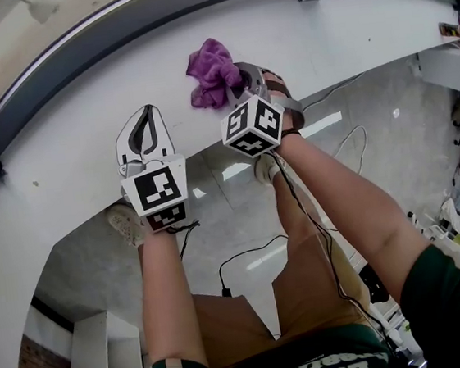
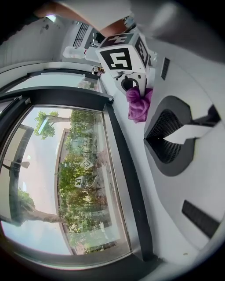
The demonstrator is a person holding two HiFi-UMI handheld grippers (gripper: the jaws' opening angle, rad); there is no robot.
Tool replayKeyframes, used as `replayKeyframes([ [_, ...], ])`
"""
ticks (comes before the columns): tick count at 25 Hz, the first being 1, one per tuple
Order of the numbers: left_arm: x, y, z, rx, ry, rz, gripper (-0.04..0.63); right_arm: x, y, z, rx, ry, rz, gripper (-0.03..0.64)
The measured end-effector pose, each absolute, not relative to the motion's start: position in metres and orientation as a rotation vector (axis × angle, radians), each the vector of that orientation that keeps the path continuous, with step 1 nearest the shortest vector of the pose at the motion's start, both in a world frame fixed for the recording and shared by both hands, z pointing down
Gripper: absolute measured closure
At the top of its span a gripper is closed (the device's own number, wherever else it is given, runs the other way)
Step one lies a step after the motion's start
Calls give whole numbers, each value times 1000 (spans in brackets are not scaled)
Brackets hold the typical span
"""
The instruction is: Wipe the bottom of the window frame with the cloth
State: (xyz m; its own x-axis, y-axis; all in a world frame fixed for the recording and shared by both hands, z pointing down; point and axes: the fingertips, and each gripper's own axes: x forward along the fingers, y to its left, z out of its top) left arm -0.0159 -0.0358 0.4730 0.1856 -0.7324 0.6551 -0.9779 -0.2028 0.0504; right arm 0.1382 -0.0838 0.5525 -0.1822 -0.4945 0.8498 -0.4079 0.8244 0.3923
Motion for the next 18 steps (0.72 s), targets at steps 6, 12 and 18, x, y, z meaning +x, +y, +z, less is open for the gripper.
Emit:
replayKeyframes([
  [6,-38,-25,474,1982,-1610,704,589,113,-75,553,681,-1819,-95,528],
  [12,-56,-16,473,1961,-1635,702,589,93,-70,551,667,-1838,-108,528],
  [18,-76,-4,474,1942,-1649,704,589,74,-64,551,653,-1847,-123,528],
])
